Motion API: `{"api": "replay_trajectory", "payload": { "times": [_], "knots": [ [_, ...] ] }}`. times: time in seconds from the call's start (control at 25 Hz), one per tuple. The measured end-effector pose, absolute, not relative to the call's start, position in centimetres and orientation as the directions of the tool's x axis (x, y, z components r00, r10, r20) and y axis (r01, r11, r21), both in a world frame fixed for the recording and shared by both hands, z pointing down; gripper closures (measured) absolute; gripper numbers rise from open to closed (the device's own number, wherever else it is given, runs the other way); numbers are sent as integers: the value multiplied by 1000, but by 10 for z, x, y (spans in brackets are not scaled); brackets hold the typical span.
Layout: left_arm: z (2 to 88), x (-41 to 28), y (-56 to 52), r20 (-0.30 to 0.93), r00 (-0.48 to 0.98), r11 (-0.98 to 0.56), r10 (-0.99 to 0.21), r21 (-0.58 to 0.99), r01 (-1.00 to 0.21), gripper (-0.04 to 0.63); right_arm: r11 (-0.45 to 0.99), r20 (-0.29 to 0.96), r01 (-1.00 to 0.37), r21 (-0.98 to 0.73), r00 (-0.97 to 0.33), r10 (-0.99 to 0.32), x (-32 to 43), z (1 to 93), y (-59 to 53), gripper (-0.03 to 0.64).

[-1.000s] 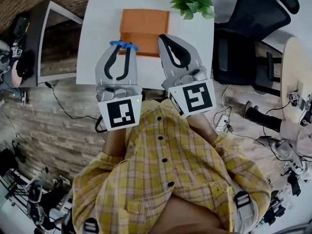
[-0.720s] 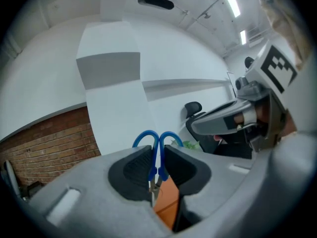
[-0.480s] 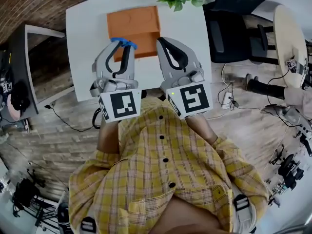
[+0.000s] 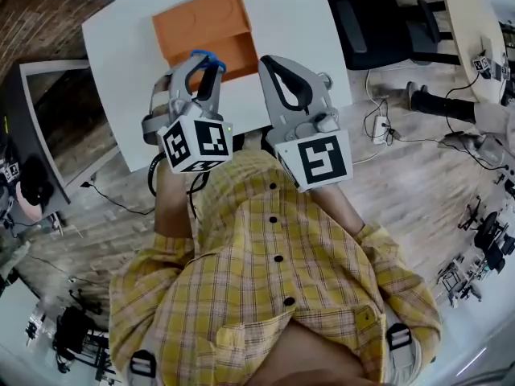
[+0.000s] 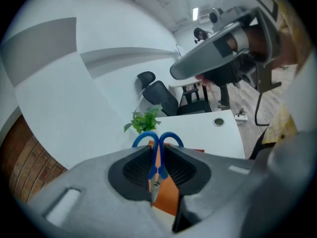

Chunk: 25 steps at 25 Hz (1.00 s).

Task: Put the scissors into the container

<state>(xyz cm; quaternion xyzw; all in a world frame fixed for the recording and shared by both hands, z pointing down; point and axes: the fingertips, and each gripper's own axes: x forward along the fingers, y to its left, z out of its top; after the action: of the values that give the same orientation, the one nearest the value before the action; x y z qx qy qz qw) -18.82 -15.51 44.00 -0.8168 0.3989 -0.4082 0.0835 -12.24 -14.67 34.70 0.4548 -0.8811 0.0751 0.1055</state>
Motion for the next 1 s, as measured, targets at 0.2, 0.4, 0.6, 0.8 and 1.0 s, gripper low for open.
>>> {"api": "replay_trajectory", "payload": {
  "times": [0.2,0.4,0.6,0.8,1.0],
  "knots": [
    [475,-178,-166,686,337,-737,-645,-442,-511,508,549,286,-834,-51,-539,-792,-107,365,-145,611],
    [507,-175,-173,766,302,-797,-568,-421,-432,509,527,302,-847,-70,-521,-798,-102,370,-145,611],
    [531,-171,-177,814,290,-845,-503,-393,-362,508,520,312,-850,-81,-517,-797,-104,375,-149,611],
    [549,-172,-178,842,276,-872,-464,-380,-307,508,517,320,-852,-80,-513,-797,-110,376,-151,611],
    [575,-168,-182,879,244,-902,-409,-349,-253,508,507,323,-858,-79,-504,-801,-107,377,-153,611]
  ]
}}
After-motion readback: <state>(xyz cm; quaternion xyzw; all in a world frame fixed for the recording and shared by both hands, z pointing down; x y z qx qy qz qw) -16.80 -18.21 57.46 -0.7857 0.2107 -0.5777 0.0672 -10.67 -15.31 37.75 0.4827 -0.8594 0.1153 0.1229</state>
